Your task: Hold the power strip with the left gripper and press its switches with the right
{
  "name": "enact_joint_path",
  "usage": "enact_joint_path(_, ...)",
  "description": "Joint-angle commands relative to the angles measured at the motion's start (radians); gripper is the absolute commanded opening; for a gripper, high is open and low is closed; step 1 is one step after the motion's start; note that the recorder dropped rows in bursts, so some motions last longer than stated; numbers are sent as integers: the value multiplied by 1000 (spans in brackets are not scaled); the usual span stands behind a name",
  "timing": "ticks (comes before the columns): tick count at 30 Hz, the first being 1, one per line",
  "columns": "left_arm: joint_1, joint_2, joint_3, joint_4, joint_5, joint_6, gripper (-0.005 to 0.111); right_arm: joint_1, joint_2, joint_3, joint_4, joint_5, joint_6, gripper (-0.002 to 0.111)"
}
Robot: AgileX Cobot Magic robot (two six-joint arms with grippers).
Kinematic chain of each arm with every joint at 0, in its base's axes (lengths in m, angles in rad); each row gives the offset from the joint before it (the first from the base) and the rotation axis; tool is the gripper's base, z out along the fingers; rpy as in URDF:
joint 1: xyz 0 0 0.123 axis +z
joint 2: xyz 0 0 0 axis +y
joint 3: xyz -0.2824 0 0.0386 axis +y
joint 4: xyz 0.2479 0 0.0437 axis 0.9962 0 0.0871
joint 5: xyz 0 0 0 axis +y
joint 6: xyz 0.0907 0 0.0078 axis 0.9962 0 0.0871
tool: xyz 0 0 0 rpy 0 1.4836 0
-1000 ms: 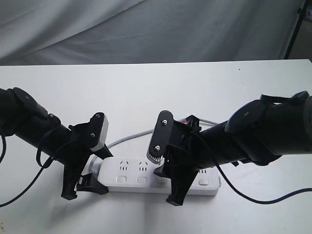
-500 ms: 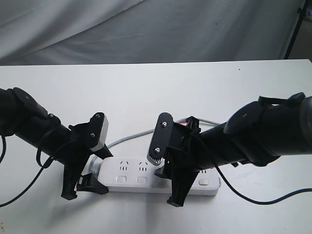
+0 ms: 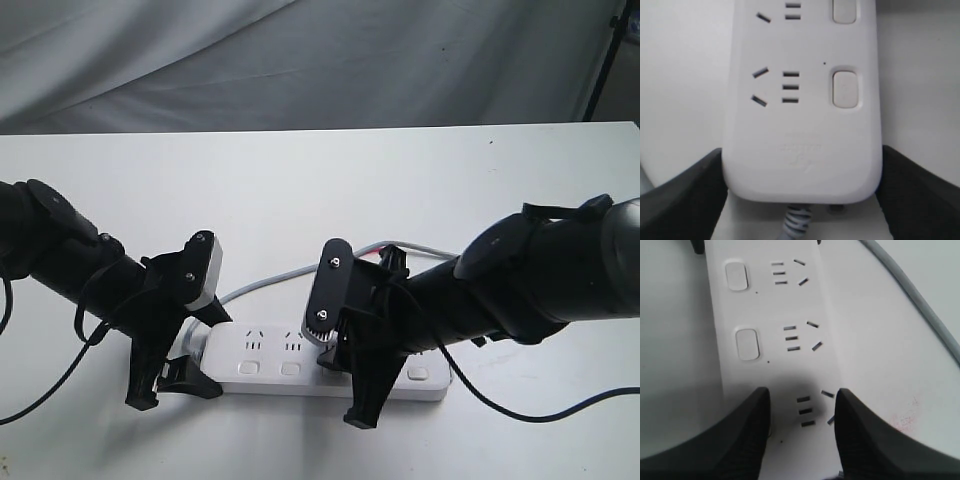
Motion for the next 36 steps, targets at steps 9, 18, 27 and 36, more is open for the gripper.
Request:
enact_joint_path(9, -4, -3, -1, -10, 8, 5, 54, -3, 39, 0, -26, 0, -21, 40)
enact_joint_path(18, -4, -3, -1, -10, 8, 5, 54, -3, 39, 49, -19, -15, -54, 40)
enact_joint_path(27, -4, -3, -1, -10, 8, 5, 54, -3, 36, 52, 11, -22, -57, 40)
enact_joint_path(36, -4, -3, -1, -10, 8, 5, 54, -4, -122, 53, 93, 0, -54, 40)
